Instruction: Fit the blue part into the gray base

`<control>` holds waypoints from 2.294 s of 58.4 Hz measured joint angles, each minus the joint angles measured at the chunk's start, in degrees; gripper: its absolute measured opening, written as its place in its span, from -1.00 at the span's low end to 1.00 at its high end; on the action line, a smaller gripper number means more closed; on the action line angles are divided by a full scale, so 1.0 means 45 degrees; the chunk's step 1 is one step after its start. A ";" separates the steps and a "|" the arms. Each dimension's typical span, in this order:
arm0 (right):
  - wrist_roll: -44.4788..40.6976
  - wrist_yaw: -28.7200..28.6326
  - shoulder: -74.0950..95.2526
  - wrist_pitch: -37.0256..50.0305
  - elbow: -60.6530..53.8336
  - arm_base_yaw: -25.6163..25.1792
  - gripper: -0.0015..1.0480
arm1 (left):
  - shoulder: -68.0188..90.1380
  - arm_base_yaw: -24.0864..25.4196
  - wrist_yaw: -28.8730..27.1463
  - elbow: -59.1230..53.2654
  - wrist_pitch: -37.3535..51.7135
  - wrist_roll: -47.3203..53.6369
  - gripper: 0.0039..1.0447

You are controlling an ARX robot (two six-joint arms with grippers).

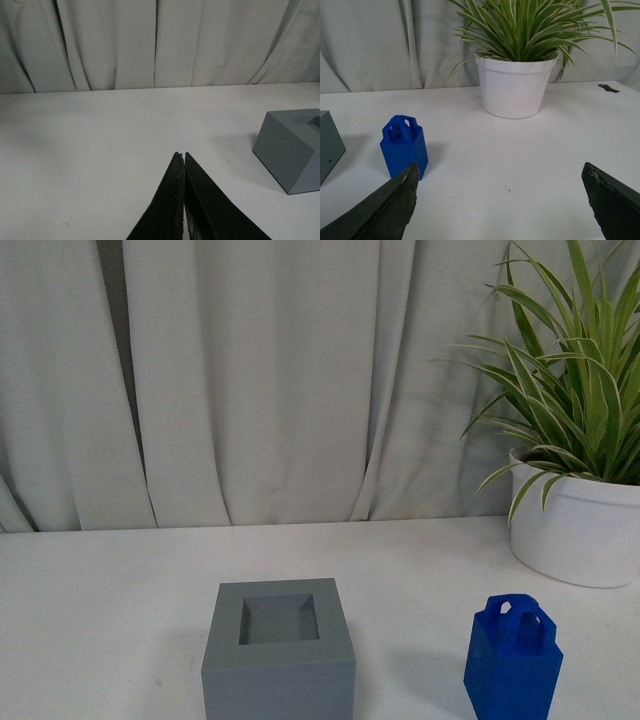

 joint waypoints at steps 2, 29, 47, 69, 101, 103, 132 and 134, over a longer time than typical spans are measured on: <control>0.0000 0.0000 0.0000 0.0000 0.0000 0.0000 0.83 | 0.0000 0.0000 0.0000 0.0000 0.0000 0.0000 -0.93; 0.0000 0.0000 0.0000 0.0000 0.0000 0.0000 0.83 | 0.0000 0.0000 0.0000 0.0000 0.0000 0.0000 -0.93; 0.0000 0.0000 0.0000 0.0000 0.0000 0.0000 0.83 | 0.0000 0.0000 0.0000 0.0000 0.0000 0.0000 -0.93; 0.0000 0.0000 0.0000 0.0000 0.0000 0.0000 0.83 | 0.0000 0.0000 0.0000 0.0000 0.0000 0.0000 -0.93; -0.0364 -0.6241 0.2084 0.1545 0.0481 -0.1880 0.83 | 0.0000 0.0000 -0.0015 0.0000 0.0000 0.0000 -0.93; -0.0369 -0.6489 0.2531 0.1831 0.0743 -0.1880 0.83 | 0.0000 0.0000 0.0000 0.0000 0.0000 -0.0005 -0.93; -0.4692 -0.7402 1.2386 -0.2817 0.9573 0.0719 0.83 | 0.0000 0.0000 0.0005 0.0000 0.0000 0.0000 -0.93; -0.5430 -0.7247 1.2915 -0.3211 1.0278 0.0976 0.83 | 0.0000 0.0000 0.0005 0.0000 0.0000 0.0000 -0.93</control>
